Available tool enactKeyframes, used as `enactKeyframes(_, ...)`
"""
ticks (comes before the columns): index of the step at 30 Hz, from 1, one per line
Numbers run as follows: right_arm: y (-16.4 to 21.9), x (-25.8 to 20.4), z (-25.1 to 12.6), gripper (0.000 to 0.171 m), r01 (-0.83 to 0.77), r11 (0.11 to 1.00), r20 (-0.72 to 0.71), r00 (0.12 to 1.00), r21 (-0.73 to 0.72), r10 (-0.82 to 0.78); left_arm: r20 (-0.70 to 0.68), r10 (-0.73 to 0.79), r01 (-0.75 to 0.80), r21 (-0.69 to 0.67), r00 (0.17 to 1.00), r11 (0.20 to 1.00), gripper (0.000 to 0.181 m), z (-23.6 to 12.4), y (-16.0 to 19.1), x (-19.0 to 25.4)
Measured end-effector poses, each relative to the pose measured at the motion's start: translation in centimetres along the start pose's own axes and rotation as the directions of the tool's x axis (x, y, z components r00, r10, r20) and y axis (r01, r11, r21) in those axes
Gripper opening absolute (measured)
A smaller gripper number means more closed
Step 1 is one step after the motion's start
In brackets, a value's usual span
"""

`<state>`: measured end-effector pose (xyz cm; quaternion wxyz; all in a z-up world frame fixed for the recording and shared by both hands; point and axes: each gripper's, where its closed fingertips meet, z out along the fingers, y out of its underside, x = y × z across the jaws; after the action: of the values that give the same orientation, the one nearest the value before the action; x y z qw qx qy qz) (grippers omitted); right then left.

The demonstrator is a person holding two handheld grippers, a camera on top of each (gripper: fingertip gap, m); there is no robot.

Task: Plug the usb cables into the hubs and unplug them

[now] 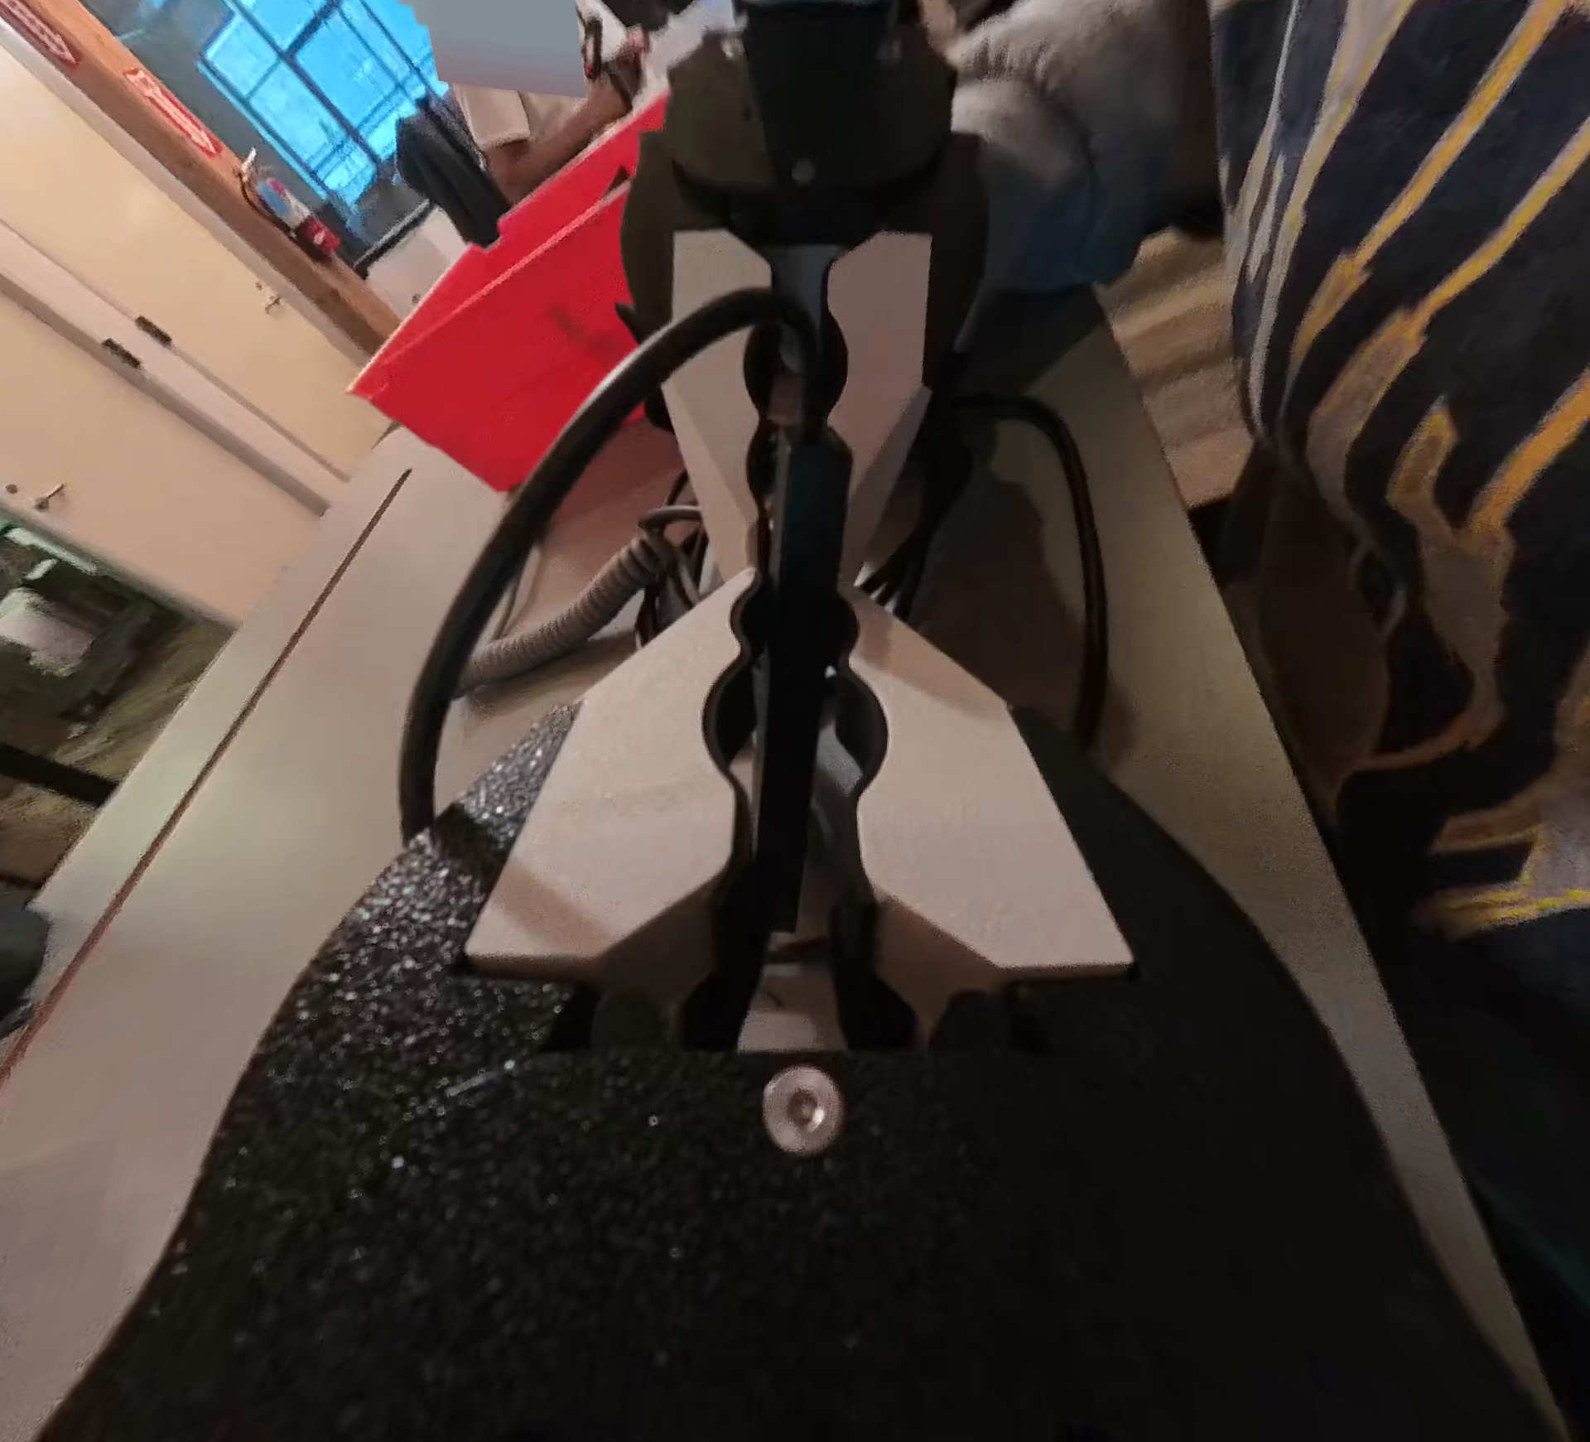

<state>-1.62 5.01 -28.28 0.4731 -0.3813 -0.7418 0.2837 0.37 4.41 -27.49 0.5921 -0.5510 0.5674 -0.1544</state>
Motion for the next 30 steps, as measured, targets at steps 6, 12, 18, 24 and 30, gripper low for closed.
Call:
enactKeyframes(6, -0.1, -0.1, 0.2, 0.008, 0.040, 0.999, -0.028, 0.999, -0.017, -0.040, -0.002, -0.037, 0.037, -0.016, 0.999, 0.999, 0.009, -0.3, 0.1, -0.1)
enactKeyframes(12, 3.9, 2.4, -2.9, 0.008, -0.119, 0.990, -0.108, 0.988, -0.079, 0.111, 0.100, -0.140, 0.142, -0.013, 0.985, 0.990, 0.009, -3.5, 1.6, -2.3)
enactKeyframes(18, 3.0, 1.1, -1.5, 0.008, -0.057, 0.996, -0.082, 0.995, -0.073, 0.051, 0.059, -0.019, 0.019, 0.008, 0.998, 1.000, 0.009, -2.2, 0.6, -1.1)
enactKeyframes(24, 3.3, 1.7, -1.9, 0.007, -0.001, 0.996, -0.138, 0.990, -0.087, -0.011, 0.047, 0.024, -0.024, 0.001, 0.999, 1.000, 0.009, -2.0, 0.7, -0.7)
enactKeyframes(30, 1.8, 5.6, -4.1, 0.007, -0.020, 0.998, -0.340, 0.940, -0.061, -0.002, 0.173, 0.048, -0.048, 0.000, 0.984, 0.999, 0.008, -2.5, 0.3, -2.7)
